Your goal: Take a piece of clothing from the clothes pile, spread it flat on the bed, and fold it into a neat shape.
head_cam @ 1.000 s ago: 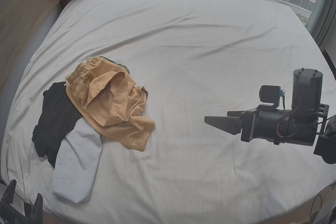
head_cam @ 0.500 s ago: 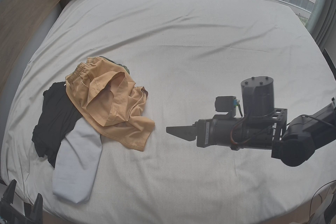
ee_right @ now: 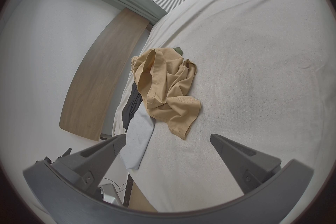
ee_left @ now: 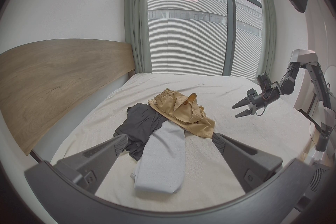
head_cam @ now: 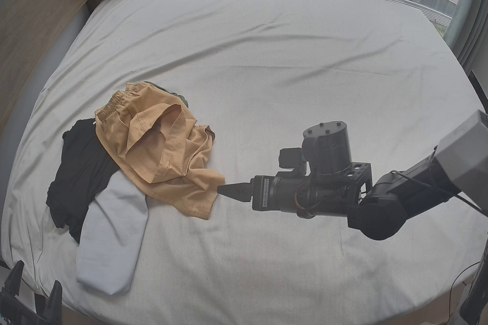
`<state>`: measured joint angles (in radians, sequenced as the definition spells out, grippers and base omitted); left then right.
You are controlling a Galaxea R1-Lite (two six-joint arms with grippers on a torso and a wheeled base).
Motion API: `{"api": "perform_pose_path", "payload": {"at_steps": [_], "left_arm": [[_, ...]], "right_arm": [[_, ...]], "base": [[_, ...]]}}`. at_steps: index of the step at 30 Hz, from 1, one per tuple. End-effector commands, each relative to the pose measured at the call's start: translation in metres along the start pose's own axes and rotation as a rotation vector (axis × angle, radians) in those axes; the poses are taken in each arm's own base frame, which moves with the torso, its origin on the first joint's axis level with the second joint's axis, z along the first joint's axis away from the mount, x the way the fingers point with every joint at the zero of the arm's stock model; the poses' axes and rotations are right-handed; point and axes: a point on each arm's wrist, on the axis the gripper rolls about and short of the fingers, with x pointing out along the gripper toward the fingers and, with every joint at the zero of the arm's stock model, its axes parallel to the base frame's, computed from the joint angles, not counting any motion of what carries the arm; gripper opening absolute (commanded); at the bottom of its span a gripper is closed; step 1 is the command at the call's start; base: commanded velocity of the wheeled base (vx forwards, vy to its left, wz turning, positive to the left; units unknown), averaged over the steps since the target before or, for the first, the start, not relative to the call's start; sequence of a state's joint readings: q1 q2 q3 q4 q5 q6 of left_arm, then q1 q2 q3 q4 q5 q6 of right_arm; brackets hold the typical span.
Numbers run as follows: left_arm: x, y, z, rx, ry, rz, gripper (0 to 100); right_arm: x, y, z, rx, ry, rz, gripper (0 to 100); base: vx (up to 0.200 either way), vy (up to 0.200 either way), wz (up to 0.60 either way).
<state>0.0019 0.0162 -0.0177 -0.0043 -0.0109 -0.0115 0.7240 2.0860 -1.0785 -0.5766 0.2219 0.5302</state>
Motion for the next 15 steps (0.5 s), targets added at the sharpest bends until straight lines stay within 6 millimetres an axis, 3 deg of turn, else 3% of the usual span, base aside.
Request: {"api": "perform_pose_path", "payload": {"at_steps": [1, 15], "left_arm": [[0.0, 0.0, -0.005, -0.001, 0.003, 0.001, 100], [0.0, 0.0, -0.005, -0.001, 0.003, 0.001, 100]], "right_arm": [[0.022, -0.002, -0.008, -0.002, 0.026, 0.002, 100], [0.062, -0.005, -0.024, -0.005, 0.058, 0.012, 100]], "base": [[0.0, 0.0, 0.0], [0.0, 0.0, 0.0]]}}
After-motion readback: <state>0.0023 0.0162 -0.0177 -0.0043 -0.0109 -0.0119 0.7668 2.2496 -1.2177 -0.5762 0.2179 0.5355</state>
